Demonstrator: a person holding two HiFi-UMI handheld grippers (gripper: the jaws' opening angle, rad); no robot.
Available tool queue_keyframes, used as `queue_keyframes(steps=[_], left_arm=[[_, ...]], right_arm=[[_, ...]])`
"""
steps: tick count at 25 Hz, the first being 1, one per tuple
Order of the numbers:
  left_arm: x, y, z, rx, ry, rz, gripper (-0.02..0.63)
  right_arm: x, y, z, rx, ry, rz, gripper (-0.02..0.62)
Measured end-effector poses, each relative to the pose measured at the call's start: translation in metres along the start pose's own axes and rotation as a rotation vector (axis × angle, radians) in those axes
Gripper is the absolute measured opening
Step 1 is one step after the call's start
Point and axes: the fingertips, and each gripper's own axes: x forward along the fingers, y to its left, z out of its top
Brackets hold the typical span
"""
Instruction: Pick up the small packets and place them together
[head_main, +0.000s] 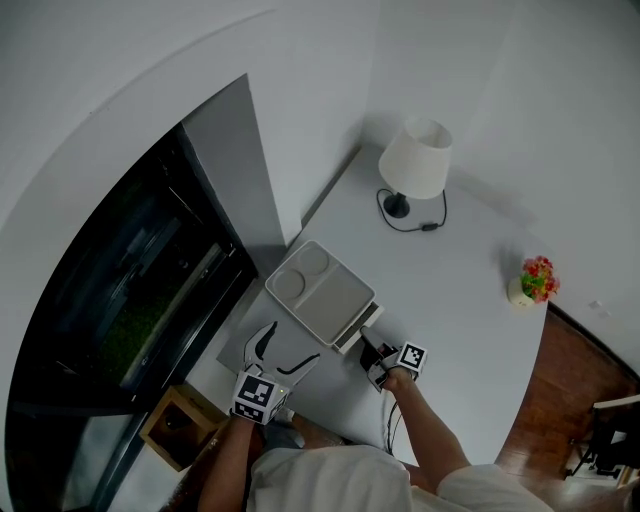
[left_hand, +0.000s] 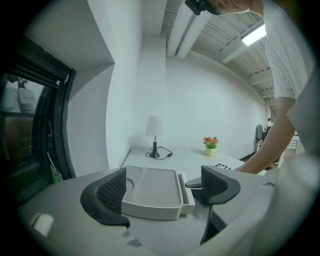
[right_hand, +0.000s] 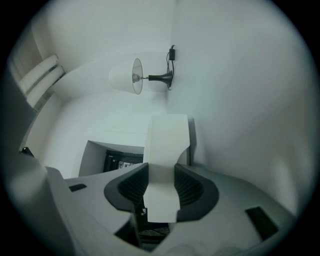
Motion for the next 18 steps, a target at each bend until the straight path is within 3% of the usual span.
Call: queue_keyframes(steps=[11, 18], left_arm=[[0.018, -0.043, 0.018, -0.011, -0.058, -0.119, 0.472], [0.021, -0.068, 0.027, -0.009, -0.085, -0.162, 0.472]], right_arm=[[-0.083, -0.004, 0.002, -0.024, -0.010, -0.041, 0.164], [-0.129, -0.009, -0.002, 0.001, -0.089, -0.061, 0.164]])
